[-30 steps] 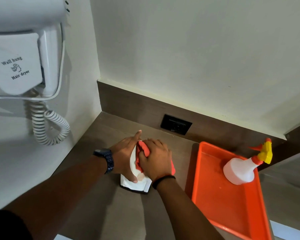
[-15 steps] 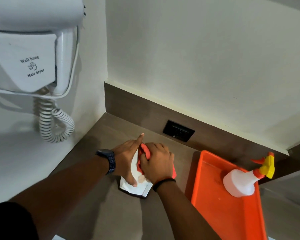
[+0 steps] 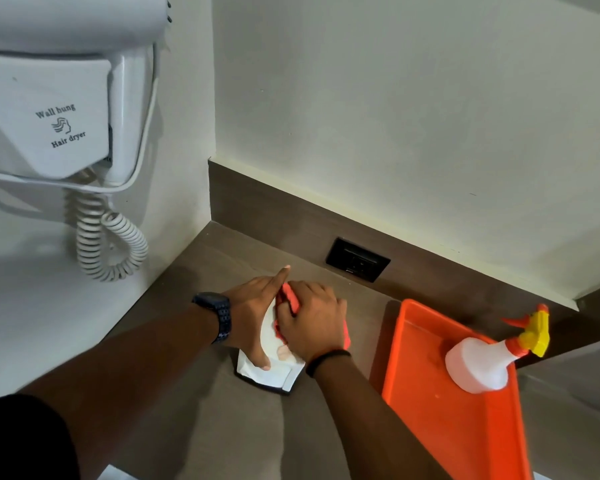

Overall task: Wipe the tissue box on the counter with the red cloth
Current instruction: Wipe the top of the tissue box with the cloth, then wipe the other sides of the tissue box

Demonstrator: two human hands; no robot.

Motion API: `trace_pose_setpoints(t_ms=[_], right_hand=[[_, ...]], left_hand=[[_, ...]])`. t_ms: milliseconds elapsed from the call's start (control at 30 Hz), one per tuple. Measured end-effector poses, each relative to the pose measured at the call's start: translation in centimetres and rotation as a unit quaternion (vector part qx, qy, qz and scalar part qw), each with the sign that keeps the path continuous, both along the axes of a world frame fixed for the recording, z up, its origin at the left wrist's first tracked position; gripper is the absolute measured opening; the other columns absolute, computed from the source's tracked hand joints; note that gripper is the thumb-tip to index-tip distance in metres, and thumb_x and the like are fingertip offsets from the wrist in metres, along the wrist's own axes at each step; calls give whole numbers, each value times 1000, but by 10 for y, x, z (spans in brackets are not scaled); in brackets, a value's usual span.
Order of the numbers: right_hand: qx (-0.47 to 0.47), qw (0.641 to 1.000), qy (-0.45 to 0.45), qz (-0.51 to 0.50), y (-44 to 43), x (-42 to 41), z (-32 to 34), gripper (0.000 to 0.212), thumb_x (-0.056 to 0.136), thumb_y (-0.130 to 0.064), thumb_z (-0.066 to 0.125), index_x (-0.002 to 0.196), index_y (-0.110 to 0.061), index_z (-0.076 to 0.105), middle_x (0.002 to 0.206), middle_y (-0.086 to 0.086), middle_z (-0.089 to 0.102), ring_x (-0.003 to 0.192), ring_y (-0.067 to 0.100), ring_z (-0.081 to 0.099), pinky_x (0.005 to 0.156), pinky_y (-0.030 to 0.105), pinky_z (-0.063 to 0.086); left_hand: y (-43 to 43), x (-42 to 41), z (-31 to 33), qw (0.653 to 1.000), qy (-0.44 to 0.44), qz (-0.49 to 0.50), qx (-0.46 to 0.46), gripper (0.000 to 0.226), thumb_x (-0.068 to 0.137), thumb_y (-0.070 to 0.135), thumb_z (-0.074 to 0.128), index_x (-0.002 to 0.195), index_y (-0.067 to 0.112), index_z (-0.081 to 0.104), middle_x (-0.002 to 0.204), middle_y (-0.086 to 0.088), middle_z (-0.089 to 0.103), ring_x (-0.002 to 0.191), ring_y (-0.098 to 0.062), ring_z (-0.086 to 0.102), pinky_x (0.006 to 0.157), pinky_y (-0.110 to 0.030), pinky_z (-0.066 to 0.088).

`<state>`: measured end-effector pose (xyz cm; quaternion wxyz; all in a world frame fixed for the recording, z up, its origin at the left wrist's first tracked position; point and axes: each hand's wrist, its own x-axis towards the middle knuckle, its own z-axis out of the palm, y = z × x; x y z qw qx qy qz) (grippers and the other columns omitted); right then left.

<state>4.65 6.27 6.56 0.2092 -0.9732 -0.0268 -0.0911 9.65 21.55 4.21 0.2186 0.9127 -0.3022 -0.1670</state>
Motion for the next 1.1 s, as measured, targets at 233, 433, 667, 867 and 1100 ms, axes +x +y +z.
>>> trace_pose_setpoints(t_ms=[233, 433, 667, 867, 1100], right_hand=[[-3, 995, -68, 69, -14, -32, -14, 31, 77, -36, 60, 105, -30, 71, 100, -10, 74, 101, 19, 64, 76, 36, 41], [58, 998, -7, -39, -20, -10, -6, 31, 80, -31, 58, 108, -28, 70, 110, -2, 73, 106, 27, 58, 83, 40, 41], [4, 995, -64, 71, -14, -35, -10, 30, 77, -31, 62, 104, -29, 73, 99, -8, 75, 103, 23, 64, 78, 40, 44], [18, 1000, 8, -18, -6, -8, -4, 29, 87, -34, 54, 110, -26, 69, 111, -1, 71, 109, 25, 55, 84, 39, 38], [95, 992, -79, 26, -16, -34, -19, 32, 75, -17, 62, 103, -24, 75, 98, 0, 75, 99, 20, 60, 83, 35, 41]], left_hand=[[-2, 1, -3, 1000, 2, 3, 28, 158, 34, 58, 87, 141, 27, -26, 151, -11, 25, 136, -23, 25, 102, -23, 20], [-6, 3, 6, 998, -33, -20, 44, 128, 31, 65, 80, 137, 23, 23, 136, 0, 41, 120, -19, 40, 102, -33, 37], [-4, 2, 8, 997, -12, -16, 72, 136, 30, 66, 80, 142, 22, 16, 145, -2, 32, 130, -19, 32, 108, -34, 32], [-7, 4, 9, 997, -46, -24, 52, 114, 26, 66, 79, 125, 27, 35, 119, 7, 46, 107, -15, 46, 94, -28, 38], [-6, 2, 4, 996, -29, -8, 82, 132, 22, 73, 71, 135, 28, 20, 136, 2, 38, 122, -16, 38, 103, -35, 38]])
